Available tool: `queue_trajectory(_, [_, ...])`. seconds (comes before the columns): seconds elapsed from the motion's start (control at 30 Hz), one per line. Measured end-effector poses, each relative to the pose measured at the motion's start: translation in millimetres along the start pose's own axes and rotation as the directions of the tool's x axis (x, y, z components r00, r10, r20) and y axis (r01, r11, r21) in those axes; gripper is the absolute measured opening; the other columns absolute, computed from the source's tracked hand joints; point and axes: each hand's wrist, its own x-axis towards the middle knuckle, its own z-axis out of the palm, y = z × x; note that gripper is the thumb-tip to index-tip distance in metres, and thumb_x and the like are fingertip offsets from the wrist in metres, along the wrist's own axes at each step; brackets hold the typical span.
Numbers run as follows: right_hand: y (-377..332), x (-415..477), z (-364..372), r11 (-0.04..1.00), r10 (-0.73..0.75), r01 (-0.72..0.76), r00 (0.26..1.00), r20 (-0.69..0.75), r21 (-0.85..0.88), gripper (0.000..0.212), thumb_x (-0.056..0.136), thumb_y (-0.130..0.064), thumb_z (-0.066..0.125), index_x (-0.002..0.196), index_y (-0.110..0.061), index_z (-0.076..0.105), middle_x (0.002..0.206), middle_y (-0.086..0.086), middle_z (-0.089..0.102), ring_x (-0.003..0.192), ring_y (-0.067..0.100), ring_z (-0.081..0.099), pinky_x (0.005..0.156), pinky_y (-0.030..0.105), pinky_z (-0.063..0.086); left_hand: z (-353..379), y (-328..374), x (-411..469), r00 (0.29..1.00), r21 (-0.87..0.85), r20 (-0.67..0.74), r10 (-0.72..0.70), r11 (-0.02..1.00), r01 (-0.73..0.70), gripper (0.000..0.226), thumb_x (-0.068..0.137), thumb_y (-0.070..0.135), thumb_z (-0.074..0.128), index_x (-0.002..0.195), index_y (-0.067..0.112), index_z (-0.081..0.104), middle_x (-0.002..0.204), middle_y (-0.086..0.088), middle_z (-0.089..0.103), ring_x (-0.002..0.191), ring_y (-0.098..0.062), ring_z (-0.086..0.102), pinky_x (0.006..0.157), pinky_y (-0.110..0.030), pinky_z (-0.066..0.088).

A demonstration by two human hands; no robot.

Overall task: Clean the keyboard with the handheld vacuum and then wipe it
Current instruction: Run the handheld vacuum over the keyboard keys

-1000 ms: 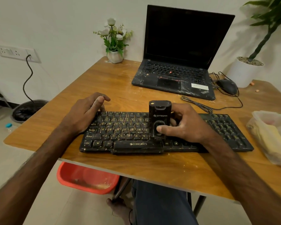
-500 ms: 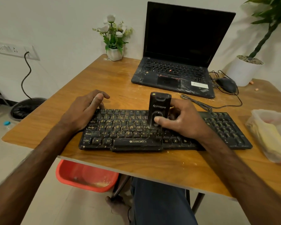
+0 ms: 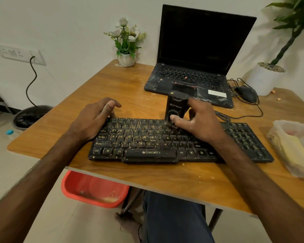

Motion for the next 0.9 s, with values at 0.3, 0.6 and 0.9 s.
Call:
queue_trajectory(0.3, [-26.7, -39.3, 1.4, 0.968, -0.113, 0.058, 0.969, 0.217, 0.244, 0.053, 0.077, -0.046, 0.071, 0.122, -0.020, 0.062, 0.103, -0.009, 0.068, 0.087, 0.010, 0.066, 0.069, 0.031, 0.058, 1.5, -1.9, 0.0, 1.000, 0.017, -0.011, 0.012, 1.000, -0.012, 0.056, 0.103, 0.058, 0.020, 0.117, 0.028, 0.064, 0.085, 0.005, 0.067, 0.085, -0.006, 0.062, 0.078, -0.037, 0.048])
queue_trajectory(0.6, [-40.3, -68.0, -2.0, 0.966, -0.104, 0.042, 0.966, 0.238, 0.254, 0.046, 0.076, -0.043, 0.074, 0.118, -0.033, 0.057, 0.105, -0.017, 0.063, 0.095, 0.002, 0.062, 0.073, 0.018, 0.055, 1.2, -1.9, -0.1, 1.000, 0.018, -0.011, 0.024, 1.000, -0.024, 0.054, 0.104, 0.055, 0.021, 0.117, 0.026, 0.064, 0.086, 0.003, 0.067, 0.085, -0.011, 0.063, 0.078, -0.038, 0.048])
queue_trajectory(0.9, [-55.8, -83.9, 5.0, 0.977, 0.091, -0.099, 0.995, 0.052, 0.190, 0.053, 0.079, -0.047, 0.068, 0.126, -0.025, 0.057, 0.114, -0.010, 0.063, 0.101, 0.005, 0.061, 0.080, 0.031, 0.059, 1.1, -3.8, 1.4, 1.000, 0.017, -0.002, 0.028, 0.999, -0.028, 0.055, 0.105, 0.054, 0.020, 0.114, 0.025, 0.066, 0.086, 0.001, 0.067, 0.085, -0.014, 0.064, 0.078, -0.038, 0.049])
